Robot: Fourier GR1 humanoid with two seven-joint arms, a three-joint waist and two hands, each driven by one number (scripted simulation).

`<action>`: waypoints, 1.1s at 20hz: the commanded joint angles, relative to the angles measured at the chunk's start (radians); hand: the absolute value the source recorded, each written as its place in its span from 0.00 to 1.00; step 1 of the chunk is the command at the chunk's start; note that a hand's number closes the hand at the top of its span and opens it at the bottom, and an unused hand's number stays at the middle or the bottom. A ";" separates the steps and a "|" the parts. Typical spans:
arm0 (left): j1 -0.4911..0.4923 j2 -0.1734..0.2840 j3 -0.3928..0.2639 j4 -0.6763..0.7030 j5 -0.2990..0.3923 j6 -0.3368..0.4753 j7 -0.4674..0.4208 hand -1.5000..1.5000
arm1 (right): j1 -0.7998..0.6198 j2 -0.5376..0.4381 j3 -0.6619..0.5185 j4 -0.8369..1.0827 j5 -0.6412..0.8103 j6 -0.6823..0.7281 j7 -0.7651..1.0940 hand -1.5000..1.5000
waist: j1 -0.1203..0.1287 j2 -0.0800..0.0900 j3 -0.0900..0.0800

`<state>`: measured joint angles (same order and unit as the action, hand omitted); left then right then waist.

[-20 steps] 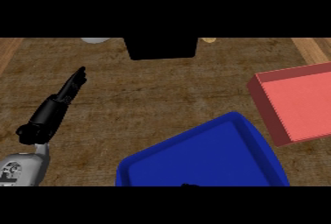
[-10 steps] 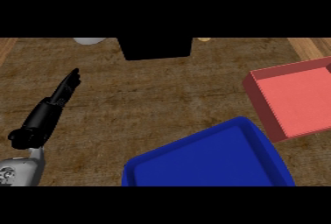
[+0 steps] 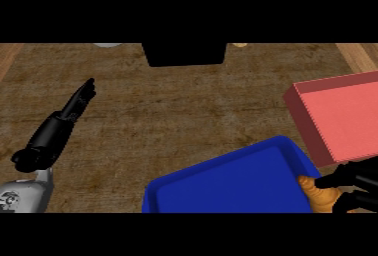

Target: Pick the croissant from the tray and place it in the cardboard box

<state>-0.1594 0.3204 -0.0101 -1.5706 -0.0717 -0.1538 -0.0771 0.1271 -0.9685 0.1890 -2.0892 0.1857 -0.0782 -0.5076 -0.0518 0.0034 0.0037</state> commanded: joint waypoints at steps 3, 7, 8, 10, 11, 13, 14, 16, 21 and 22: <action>-0.054 0.001 -0.018 0.021 -0.001 -0.031 0.006 0.50 | -0.090 -0.110 -0.310 0.341 -0.325 0.184 -0.131 1.00 | 0.050 0.006 -0.002; -0.054 -0.035 -0.041 -0.009 -0.007 -0.021 0.019 0.50 | -0.194 -0.182 -0.303 0.590 -0.184 0.261 -0.252 1.00 | 0.079 0.005 -0.002; -0.095 -0.031 -0.033 0.042 -0.017 -0.021 0.020 0.50 | -0.205 -0.185 -0.293 0.645 -0.153 0.276 -0.309 1.00 | 0.072 0.006 -0.002; -0.107 -0.023 -0.030 0.050 0.003 -0.049 0.002 0.50 | -0.275 -0.242 -0.232 0.706 -0.085 0.313 -0.267 1.00 | 0.101 0.015 -0.003; -0.080 -0.014 -0.028 0.022 0.013 -0.060 0.031 0.50 | -0.247 -0.265 -0.220 0.743 -0.055 0.339 -0.299 1.00 | 0.100 0.011 -0.002; -0.136 -0.058 -0.057 0.041 -0.017 -0.023 0.038 0.50 | -0.284 -0.266 -0.150 0.817 0.026 0.352 -0.336 1.00 | 0.113 0.019 -0.001; -0.103 -0.032 -0.048 0.038 -0.003 -0.058 0.003 0.50 | -0.329 -0.274 -0.128 0.848 0.064 0.358 -0.332 1.00 | 0.132 0.020 -0.002; -0.118 -0.035 -0.048 0.054 -0.014 -0.055 -0.010 0.50 | -0.419 -0.232 -0.087 0.958 0.115 0.370 -0.397 1.00 | 0.132 0.020 -0.002; -0.135 -0.061 -0.066 0.012 -0.038 -0.021 0.062 0.50 | -0.520 -0.255 0.005 1.112 0.287 0.374 -0.459 1.00 | 0.132 0.016 -0.001; -0.135 -0.062 -0.061 0.030 -0.026 -0.034 0.042 0.50 | -0.530 -0.233 0.033 1.152 0.321 0.363 -0.477 1.00 | 0.131 0.018 -0.001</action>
<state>-0.2779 0.2658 -0.0694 -1.5422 -0.0969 -0.1860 -0.0470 -0.3168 -1.2080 0.1524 -1.0684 0.3951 0.2402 -0.9023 0.0749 0.0204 0.0025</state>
